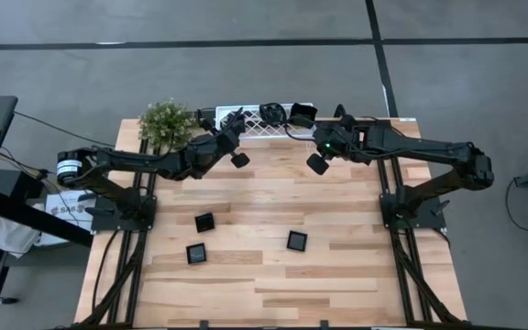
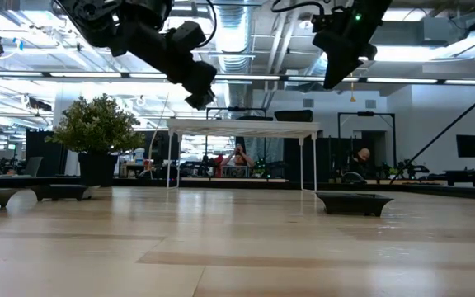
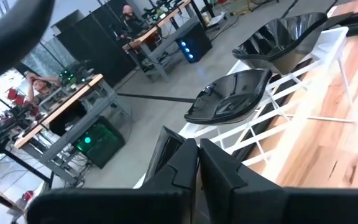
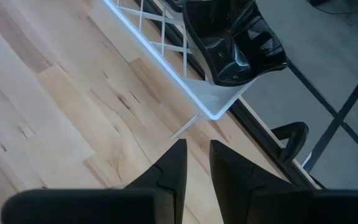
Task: Pick & Place Mini shaped plates
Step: Stack the black square plate on top of the black square plate on the shelf
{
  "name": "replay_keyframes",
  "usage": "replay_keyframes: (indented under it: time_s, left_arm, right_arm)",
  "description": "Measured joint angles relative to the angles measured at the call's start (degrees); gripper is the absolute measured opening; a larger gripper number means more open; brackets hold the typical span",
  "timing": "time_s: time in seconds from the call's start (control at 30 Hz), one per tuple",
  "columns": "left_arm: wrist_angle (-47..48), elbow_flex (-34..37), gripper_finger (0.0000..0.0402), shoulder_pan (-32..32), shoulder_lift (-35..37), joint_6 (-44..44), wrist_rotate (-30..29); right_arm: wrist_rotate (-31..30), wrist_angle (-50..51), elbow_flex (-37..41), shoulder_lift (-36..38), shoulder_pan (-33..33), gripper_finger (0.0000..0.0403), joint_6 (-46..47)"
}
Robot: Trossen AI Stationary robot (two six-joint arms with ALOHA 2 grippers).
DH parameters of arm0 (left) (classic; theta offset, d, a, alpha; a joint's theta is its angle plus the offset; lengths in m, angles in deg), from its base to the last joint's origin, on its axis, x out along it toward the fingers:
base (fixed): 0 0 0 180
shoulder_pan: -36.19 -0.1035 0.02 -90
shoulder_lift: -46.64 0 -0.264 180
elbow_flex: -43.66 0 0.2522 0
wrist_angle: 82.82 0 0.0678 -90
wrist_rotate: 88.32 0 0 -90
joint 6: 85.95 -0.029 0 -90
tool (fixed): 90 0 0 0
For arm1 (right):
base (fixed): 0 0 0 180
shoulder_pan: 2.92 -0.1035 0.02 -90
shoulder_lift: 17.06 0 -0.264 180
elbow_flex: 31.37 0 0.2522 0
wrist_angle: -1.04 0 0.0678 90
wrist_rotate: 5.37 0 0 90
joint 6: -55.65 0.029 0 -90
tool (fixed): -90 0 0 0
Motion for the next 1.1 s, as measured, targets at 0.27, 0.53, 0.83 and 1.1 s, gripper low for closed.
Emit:
replay_keyframes:
  time_s: [0.27, 0.53, 0.83, 1.1]
  left_arm:
    - [0.2, 0.0, 0.0011, -0.3, 0.0, 10.4, -4.3]
    - [3.1, 0.0, 0.0011, -0.3, 0.0, 13.2, -10.1]
    - [3.0, 0.0, 0.001, -0.3, 0.0, 13.9, -8.2]
    - [2.5, 0.0, 0.001, -0.5, 0.0, 15.9, -6.6]
  right_arm:
    - [0.0, 0.1, 0.0, 0.0, 0.0, 0.0064, 0.0]
    - [0.0, 0.0, 0.0, 0.0, 0.0, 0.0064, 0.6]
    - [0.0, -0.3, 0.0, 0.0, 0.0, 0.0064, 0.6]
    - [0.0, -0.3, 0.0, 0.0, 0.0, 0.0064, 0.6]
